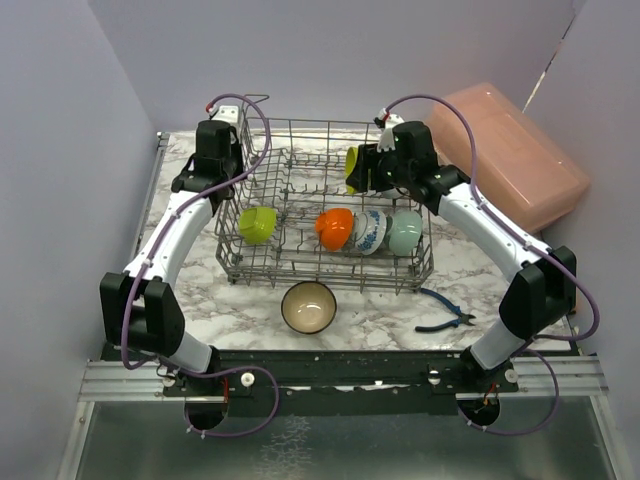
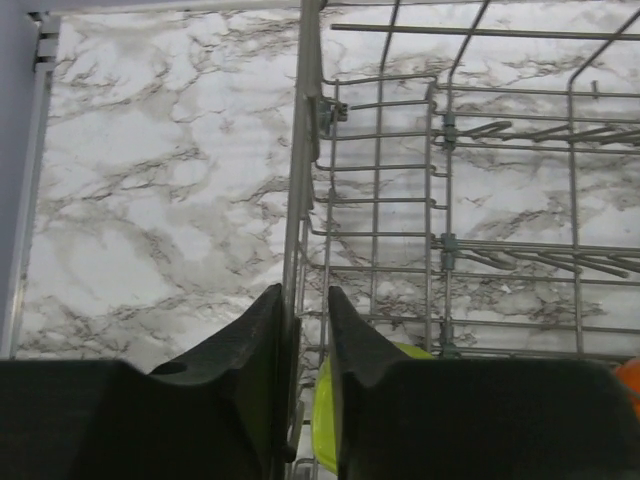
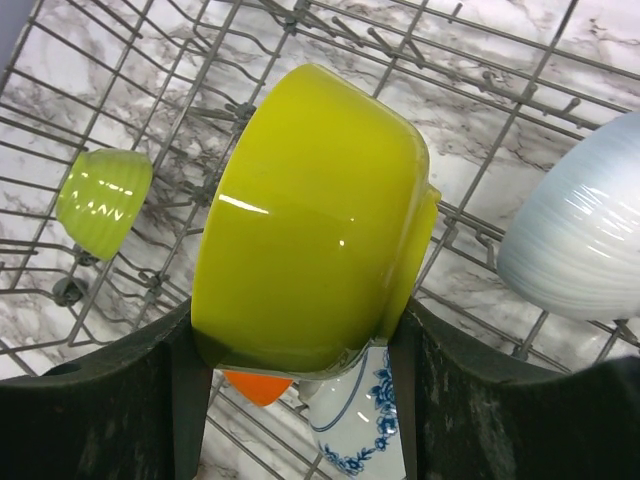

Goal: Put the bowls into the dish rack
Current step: Adjust the dish rack at the center of the board.

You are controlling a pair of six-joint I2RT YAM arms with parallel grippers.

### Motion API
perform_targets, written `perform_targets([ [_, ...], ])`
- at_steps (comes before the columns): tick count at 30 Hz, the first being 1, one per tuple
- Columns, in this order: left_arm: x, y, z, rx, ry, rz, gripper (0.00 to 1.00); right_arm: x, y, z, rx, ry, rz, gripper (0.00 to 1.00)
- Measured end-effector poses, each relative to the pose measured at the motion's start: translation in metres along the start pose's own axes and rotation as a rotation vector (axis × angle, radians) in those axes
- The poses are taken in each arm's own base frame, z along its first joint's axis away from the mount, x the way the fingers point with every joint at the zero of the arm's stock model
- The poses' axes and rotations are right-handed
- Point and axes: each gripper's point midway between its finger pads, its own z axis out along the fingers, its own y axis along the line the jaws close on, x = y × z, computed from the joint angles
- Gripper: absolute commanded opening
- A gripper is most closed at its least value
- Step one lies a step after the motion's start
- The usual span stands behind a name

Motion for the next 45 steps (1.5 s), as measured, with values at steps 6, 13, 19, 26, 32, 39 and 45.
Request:
perform_targets([
  [6,0.002,0.002,0.001,0.009,0.030,0.004,0.00,0.003,-0.012,-0.004,0.066,0.015,-0.017,0.00],
  [13,0.003,-0.003,0.000,0.046,0.040,-0.029,0.00,-0.004,-0.024,-0.011,0.147,0.016,-0.032,0.01],
  [19,0.004,-0.007,-0.002,0.078,0.044,-0.062,0.00,-0.022,-0.029,-0.021,0.195,-0.011,-0.052,0.00],
  [26,0.006,-0.013,-0.007,0.109,0.041,-0.104,0.00,-0.031,-0.036,-0.016,0.238,-0.001,-0.076,0.01],
  [32,0.008,-0.020,-0.012,0.145,0.028,-0.152,0.00,-0.021,-0.044,-0.003,0.268,0.069,-0.093,0.00],
  [39,0.008,-0.028,-0.013,0.185,0.029,-0.182,0.30,-0.013,-0.050,0.004,0.291,0.124,-0.107,0.00],
  [45,0.013,-0.044,-0.016,0.251,0.037,-0.135,0.68,-0.011,-0.054,0.015,0.306,0.154,-0.114,0.00],
])
